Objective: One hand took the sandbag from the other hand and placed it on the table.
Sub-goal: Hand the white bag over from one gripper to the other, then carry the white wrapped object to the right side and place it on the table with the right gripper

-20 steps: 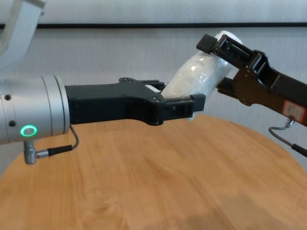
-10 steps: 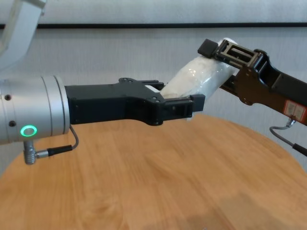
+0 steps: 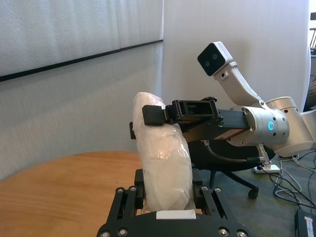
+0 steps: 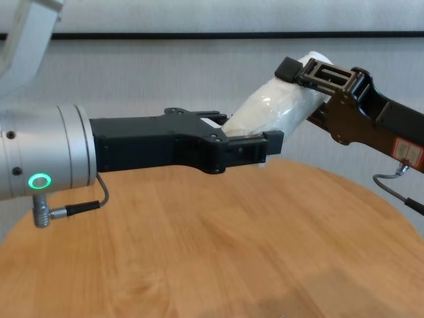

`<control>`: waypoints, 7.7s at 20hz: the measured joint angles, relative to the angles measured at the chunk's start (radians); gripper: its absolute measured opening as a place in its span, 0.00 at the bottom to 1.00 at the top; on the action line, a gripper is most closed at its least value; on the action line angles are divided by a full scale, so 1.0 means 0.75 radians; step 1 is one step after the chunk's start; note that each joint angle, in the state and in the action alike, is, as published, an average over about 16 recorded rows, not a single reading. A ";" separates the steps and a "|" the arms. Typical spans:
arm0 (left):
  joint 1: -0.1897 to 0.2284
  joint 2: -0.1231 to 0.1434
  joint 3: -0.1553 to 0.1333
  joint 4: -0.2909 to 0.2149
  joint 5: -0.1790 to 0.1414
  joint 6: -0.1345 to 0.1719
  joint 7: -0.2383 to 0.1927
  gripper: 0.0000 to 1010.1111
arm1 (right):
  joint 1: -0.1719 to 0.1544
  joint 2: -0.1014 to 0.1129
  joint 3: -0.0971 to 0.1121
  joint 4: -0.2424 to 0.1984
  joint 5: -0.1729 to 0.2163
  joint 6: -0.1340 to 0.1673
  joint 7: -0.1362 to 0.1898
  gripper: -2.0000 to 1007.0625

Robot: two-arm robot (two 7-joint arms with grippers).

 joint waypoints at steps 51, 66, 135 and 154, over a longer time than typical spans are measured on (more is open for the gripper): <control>0.000 0.000 0.000 0.000 0.000 0.000 0.001 0.57 | 0.016 0.024 -0.041 0.005 0.044 -0.024 0.023 0.41; 0.000 0.000 0.000 0.000 0.000 0.000 0.000 0.62 | 0.019 0.028 -0.049 0.005 0.041 -0.037 0.030 0.41; 0.198 -0.021 -0.152 -0.068 -0.192 -0.114 0.324 0.99 | 0.007 0.036 -0.038 -0.027 0.010 -0.056 0.005 0.41; 0.281 -0.074 -0.225 -0.157 -0.074 0.009 0.520 0.99 | 0.002 0.038 -0.038 -0.032 0.003 -0.063 0.011 0.41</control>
